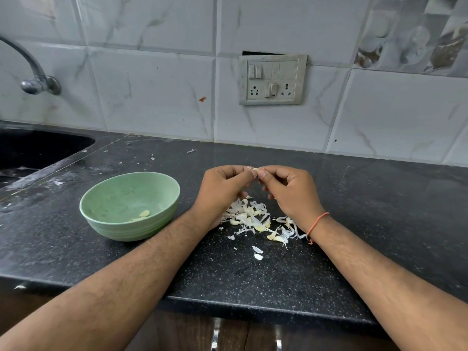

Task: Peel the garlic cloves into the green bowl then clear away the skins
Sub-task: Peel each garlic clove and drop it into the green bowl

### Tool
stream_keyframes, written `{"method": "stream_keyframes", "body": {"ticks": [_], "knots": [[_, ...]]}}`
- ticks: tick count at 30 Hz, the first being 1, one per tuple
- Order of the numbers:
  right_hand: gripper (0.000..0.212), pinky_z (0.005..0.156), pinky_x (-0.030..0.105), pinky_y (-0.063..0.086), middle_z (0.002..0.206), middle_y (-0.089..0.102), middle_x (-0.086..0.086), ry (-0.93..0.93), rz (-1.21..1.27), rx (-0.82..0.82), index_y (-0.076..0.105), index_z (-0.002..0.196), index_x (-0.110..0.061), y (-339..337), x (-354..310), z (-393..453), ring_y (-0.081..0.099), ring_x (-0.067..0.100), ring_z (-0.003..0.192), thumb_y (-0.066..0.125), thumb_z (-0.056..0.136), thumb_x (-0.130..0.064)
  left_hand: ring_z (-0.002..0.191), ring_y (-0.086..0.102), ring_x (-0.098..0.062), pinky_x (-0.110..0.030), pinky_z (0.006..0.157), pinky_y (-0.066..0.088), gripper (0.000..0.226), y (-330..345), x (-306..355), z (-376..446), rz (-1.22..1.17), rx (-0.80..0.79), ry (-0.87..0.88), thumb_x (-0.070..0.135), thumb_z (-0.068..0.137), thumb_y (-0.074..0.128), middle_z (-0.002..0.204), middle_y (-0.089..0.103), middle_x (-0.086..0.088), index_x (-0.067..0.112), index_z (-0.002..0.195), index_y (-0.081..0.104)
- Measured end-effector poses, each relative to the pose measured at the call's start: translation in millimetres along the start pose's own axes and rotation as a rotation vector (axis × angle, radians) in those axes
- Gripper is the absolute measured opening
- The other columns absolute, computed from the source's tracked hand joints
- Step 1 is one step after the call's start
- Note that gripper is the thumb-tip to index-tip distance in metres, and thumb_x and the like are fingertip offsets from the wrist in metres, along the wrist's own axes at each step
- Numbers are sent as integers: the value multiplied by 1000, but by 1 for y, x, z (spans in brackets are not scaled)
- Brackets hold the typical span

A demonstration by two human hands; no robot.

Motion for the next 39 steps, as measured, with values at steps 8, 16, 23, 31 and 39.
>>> {"method": "stream_keyframes", "body": {"ticks": [8,16,23,31,39], "knots": [[14,61,25,57,79,78,-2,13,120,24,84,109,-16,4,-3,-2,70,10,70,74,99,-19,64,60,-10,-23,64,54,4,2,-7,0,-127,12,-87,7,91,78,71,68,-3,7,92,81],[15,60,29,58,89,80,2,58,253,-18,83,110,-14,7,-5,-4,68,13,74,70,102,-12,64,58,-11,-25,62,53,8,4,-7,1,-104,-20,-88,7,94,72,72,64,-6,6,90,78],[15,59,27,50,94,74,3,227,479,-57,83,107,-14,7,6,-3,64,18,83,69,103,-18,74,62,-14,-29,64,52,16,4,-6,3,38,-24,-47,9,92,65,78,69,-5,12,79,74],[19,60,30,53,101,80,16,332,413,-96,77,110,-5,3,16,0,71,21,79,68,104,-20,64,60,-10,-24,57,51,9,-6,11,4,216,26,140,18,92,82,79,76,0,18,101,81],[13,60,35,55,86,73,9,243,241,-149,83,100,-12,3,12,2,64,17,76,71,102,-17,79,74,-23,-34,70,61,18,0,23,3,444,3,318,29,91,85,96,81,12,28,109,83]]}}
Point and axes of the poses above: each hand's wrist, its own z-axis towards the middle knuckle, its own y-axis out of the palm, x = y × z, the point moved 9 cm from there along z, towards the middle knuckle
